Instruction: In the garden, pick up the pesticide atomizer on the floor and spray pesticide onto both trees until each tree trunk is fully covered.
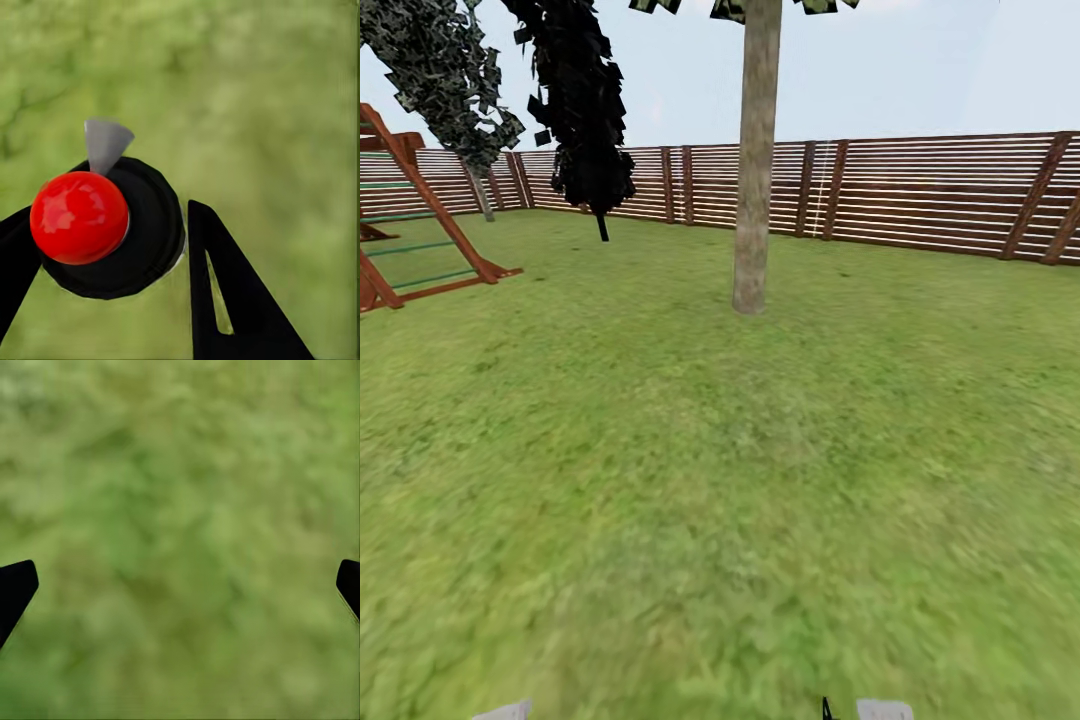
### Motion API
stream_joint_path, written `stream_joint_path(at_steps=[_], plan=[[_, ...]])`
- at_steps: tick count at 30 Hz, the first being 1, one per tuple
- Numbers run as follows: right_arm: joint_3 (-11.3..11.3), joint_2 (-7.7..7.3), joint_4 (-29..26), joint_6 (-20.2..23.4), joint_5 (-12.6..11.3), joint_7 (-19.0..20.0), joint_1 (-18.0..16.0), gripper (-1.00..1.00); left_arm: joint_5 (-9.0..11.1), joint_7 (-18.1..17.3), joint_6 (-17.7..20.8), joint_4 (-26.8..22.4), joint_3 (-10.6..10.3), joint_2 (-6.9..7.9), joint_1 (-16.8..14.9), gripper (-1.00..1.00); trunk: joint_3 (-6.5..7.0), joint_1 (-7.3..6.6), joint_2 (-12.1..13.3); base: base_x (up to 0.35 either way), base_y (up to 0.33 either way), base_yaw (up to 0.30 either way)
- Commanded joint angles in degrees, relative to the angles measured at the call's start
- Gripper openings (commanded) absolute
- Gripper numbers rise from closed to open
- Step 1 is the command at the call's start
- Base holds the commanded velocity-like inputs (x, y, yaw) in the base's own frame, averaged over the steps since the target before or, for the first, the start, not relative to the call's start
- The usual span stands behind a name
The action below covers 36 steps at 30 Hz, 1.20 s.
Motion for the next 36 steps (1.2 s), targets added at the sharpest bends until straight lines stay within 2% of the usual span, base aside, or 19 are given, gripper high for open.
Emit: stream_joint_path(at_steps=[1,22,24,26,28,31,36], plan=[[-0.31,0.02,0.04,-0.09,0.61,-0.38,-0.03,1.00,0.19,0.34,-0.13,0.01,-0.46,0.01,-0.02,-1.00,-0.05,0.02,-0.02,0.340,0.000,0.000],[-0.31,0.02,0.04,-0.10,0.61,-0.38,-0.03,1.00,0.19,0.34,-0.12,0.01,-0.45,0.08,-0.02,-1.00,-0.05,0.02,-0.02,0.340,0.000,0.000],[-0.31,0.42,0.07,-0.11,0.55,-0.49,-0.03,1.00,0.19,0.34,-0.13,0.01,-0.48,0.08,-0.02,-1.00,-0.05,0.02,-0.02,0.340,0.000,0.000],[-0.33,2.43,0.09,-0.03,0.49,-0.34,-0.03,1.00,0.19,0.34,-0.13,0.01,-0.45,0.06,-0.02,-1.00,-0.05,0.02,-0.02,0.340,0.000,0.000],[-0.38,2.98,0.06,-0.01,0.52,-0.39,-0.03,1.00,0.19,0.34,-0.13,0.01,-0.46,0.07,-0.02,-1.00,-0.05,0.02,-0.02,0.340,0.000,0.000],[-0.39,1.66,0.04,-0.05,0.49,-0.51,-0.03,1.00,0.19,0.34,-0.13,0.01,-0.48,0.08,-0.02,-1.00,-0.05,0.02,-0.02,0.340,0.000,0.000],[-0.60,0.94,-1.56,-0.17,0.43,-0.55,-0.08,1.00,0.19,0.34,-0.13,0.01,-0.51,0.07,-0.02,-1.00,-0.05,0.02,-0.02,0.340,0.000,0.000]])
